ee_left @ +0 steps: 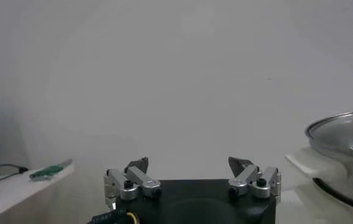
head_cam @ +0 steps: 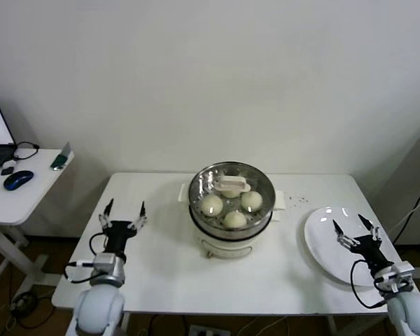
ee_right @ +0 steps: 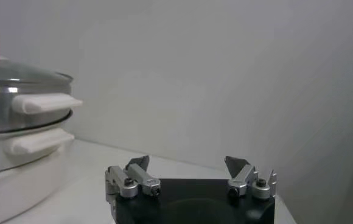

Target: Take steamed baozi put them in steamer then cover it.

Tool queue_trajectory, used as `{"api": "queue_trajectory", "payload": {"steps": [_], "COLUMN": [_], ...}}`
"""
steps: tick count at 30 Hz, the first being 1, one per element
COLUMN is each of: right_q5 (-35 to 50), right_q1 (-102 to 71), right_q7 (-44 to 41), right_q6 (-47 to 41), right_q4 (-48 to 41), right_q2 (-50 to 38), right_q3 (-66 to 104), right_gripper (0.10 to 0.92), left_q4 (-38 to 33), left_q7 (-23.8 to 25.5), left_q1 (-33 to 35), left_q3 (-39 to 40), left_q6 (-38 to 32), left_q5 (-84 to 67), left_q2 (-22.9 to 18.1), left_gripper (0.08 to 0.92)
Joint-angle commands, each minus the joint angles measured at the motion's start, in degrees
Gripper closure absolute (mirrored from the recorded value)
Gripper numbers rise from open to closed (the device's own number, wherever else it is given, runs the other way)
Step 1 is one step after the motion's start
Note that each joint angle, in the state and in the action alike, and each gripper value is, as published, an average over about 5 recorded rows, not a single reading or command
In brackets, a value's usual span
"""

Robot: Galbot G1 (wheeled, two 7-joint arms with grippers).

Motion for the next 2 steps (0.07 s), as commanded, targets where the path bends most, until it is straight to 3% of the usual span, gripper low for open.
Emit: {"api": "queue_trajectory", "payload": {"steps": [1,2], "right_q5": [1.48,1.48], "right_q1": [-0.07,-0.04], "right_q7": [0.12,0.12], "right_q6": [0.16,0.18], "right_q4": [1.51,1.50], "right_q2": [0.36,0.38], "right_q3": [-0.13,-0.13], "right_gripper": [0.203,0.203], "left_q4": [1.79,1.73], "left_q7": [2.97,3.11], "left_q1": [1.30,1.30], "left_q3": [-3.48,-3.53], "left_q6": [-4.12,-4.12], "left_q5": [-2.78,-2.61], "left_q2": [-2.22,-2.31], "left_gripper": [0.177,0.177]}}
